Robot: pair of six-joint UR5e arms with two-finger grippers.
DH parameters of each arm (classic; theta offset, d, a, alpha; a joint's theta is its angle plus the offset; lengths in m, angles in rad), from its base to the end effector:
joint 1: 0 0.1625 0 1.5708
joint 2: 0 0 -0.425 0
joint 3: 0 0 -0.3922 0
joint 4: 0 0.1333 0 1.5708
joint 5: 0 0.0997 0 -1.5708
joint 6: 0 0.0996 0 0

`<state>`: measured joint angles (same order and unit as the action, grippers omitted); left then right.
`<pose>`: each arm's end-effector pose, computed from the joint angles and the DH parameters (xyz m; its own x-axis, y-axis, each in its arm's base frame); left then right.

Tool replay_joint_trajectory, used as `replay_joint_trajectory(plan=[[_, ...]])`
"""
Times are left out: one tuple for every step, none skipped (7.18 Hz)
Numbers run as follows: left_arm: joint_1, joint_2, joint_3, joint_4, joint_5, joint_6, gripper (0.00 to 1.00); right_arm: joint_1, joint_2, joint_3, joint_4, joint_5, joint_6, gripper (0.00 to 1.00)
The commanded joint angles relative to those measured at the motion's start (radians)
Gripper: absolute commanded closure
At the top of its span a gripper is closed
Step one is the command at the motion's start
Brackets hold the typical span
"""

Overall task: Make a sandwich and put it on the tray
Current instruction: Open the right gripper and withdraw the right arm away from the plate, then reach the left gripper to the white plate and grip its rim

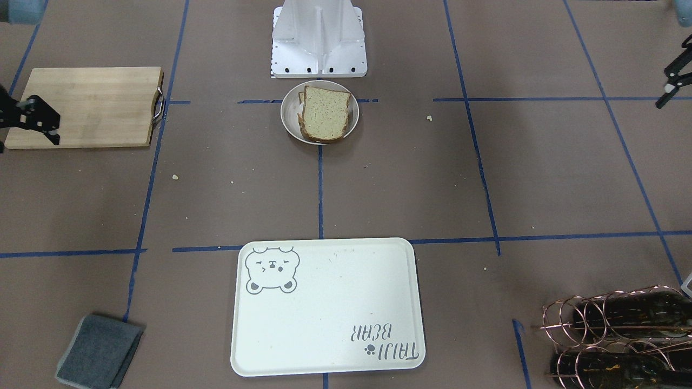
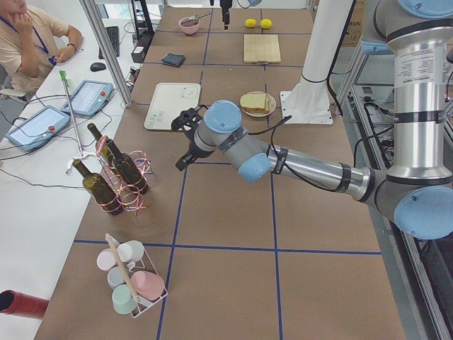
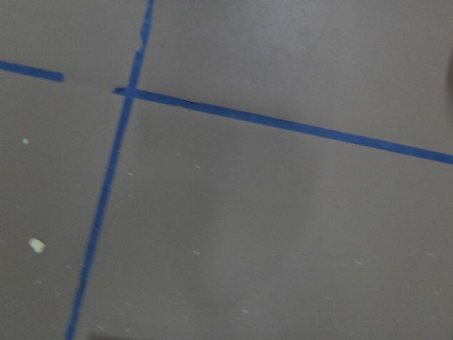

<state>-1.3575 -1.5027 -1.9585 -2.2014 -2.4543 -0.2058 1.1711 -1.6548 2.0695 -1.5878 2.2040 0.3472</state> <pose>0.0408 -0.4545 0.4189 0.5018 0.6169 -0.6062 -0.0210 0.7094 0.7045 -0.1052 -0.4401 0.4634 0.7365 -0.2045 0.6448 0.1150 0.9772 0.1786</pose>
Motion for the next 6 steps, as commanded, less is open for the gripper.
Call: replay_joint_trajectory(plan=[[0.275,-0.092,-0.083,-0.032,0.020,-0.337,0.00,0.236,-0.170,-0.025,-0.015,0.031,-0.355,0.00],[0.410,-0.120,-0.108,-0.034,0.078,-0.553,0.00,0.333,-0.209,-0.072,-0.012,0.039,-0.489,0.00],[0.570,-0.131,-0.134,-0.031,0.286,-0.736,0.00,0.407,-0.244,-0.122,-0.011,0.075,-0.605,0.00],[0.703,-0.174,-0.131,-0.020,0.392,-0.909,0.00,0.474,-0.276,-0.146,-0.005,0.082,-0.660,0.00],[0.835,-0.197,-0.128,0.024,0.537,-1.045,0.05,0.513,-0.296,-0.147,-0.003,0.082,-0.671,0.00],[0.959,-0.230,-0.108,0.047,0.690,-1.183,0.20,0.521,-0.296,-0.150,-0.003,0.082,-0.672,0.00]])
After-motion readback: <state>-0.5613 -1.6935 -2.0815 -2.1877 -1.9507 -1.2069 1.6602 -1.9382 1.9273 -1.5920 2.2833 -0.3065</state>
